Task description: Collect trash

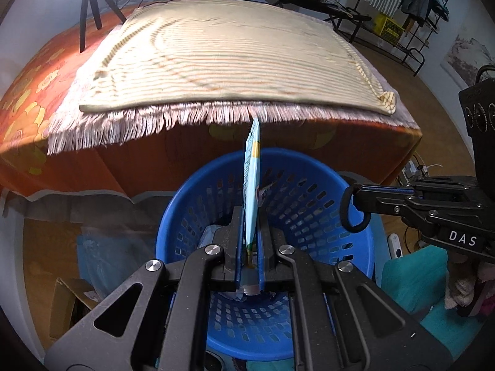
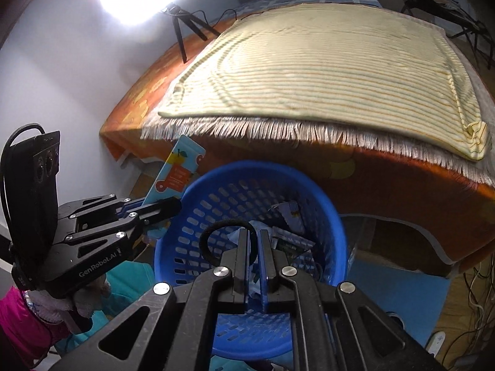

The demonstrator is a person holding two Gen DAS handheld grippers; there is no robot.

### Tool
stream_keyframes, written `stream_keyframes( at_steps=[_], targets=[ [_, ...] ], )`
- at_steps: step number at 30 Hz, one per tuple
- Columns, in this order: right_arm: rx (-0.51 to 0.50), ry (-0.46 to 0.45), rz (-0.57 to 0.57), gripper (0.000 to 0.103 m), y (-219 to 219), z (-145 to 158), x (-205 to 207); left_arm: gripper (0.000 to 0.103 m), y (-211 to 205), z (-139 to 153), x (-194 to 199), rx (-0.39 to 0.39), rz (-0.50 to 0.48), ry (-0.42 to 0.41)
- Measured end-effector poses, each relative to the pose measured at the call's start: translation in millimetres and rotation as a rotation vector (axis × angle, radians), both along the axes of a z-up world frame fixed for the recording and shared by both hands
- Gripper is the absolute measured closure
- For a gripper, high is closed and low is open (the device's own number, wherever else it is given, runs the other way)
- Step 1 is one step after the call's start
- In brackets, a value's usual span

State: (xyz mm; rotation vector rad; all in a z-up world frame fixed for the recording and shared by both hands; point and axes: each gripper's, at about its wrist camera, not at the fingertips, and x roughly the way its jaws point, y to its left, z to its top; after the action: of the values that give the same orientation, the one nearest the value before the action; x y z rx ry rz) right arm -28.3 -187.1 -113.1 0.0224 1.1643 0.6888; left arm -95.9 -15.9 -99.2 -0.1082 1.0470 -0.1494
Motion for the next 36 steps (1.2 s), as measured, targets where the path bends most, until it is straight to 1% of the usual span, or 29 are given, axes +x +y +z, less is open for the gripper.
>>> stream_keyframes(
  at_steps=[4, 6, 7, 8, 9, 10, 12, 13, 15, 17, 19, 21, 23, 25, 26, 30, 33, 36],
  targets=[
    [-0.012, 0.01, 0.011, 0.096, 4, -6, -1, 0.098, 0, -3, -1, 0.009, 0.009, 0.003],
    [-0.019, 0.008, 0.016, 0.092, 6, -8, -3, 0.098, 2, -4, 0, 0.007, 0.018, 0.004],
    [-0.021, 0.005, 0.019, 0.09, 6, -9, -4, 0.096, 3, -4, 0, 0.008, 0.022, 0.006],
    [-0.023, 0.003, 0.02, 0.083, 7, -9, -5, 0.092, 4, -5, 1, 0.008, 0.026, 0.008],
    [-0.027, -0.003, 0.018, 0.076, 7, -9, -5, 0.083, 6, -5, 1, 0.008, 0.033, 0.008],
    [-0.03, -0.006, 0.017, 0.073, 7, -9, -6, 0.069, 6, -5, 0, 0.009, 0.037, 0.005],
    [-0.038, -0.007, 0.015, 0.068, 6, -11, -6, 0.06, 8, -4, -1, 0.014, 0.044, -0.008],
    [-0.04, -0.005, 0.014, 0.065, 6, -11, -5, 0.06, 8, -3, -1, 0.017, 0.045, -0.011],
    [-0.045, -0.004, 0.008, 0.049, 5, -13, -6, 0.06, 8, -3, -2, 0.025, 0.045, -0.012],
    [-0.054, -0.007, 0.005, 0.042, 4, -14, -6, 0.058, 9, -4, -2, 0.03, 0.049, -0.009],
    [-0.066, -0.011, 0.007, 0.037, 2, -14, -7, 0.044, 10, -4, -2, 0.035, 0.057, -0.009],
    [-0.078, -0.019, 0.006, 0.027, 1, -14, -9, 0.04, 12, -3, -3, 0.043, 0.066, -0.019],
    [-0.091, -0.027, 0.003, 0.021, 1, -14, -9, 0.039, 14, -2, -3, 0.052, 0.072, -0.022],
    [-0.1, -0.033, 0.0, 0.018, 0, -14, -10, 0.027, 16, 0, -3, 0.056, 0.086, -0.028],
    [-0.109, -0.034, -0.003, 0.018, 0, -15, -10, 0.026, 17, 1, -3, 0.054, 0.094, -0.034],
    [-0.146, -0.048, -0.009, 0.015, -1, -13, -10, 0.025, 19, 7, -1, 0.056, 0.107, -0.043],
    [-0.175, -0.089, -0.008, 0.013, 3, -8, -12, 0.024, 19, 12, 0, 0.054, 0.11, -0.054],
    [-0.2, -0.15, -0.003, 0.012, 7, 3, -14, 0.023, 17, 21, 1, 0.06, 0.107, -0.075]
  ],
)
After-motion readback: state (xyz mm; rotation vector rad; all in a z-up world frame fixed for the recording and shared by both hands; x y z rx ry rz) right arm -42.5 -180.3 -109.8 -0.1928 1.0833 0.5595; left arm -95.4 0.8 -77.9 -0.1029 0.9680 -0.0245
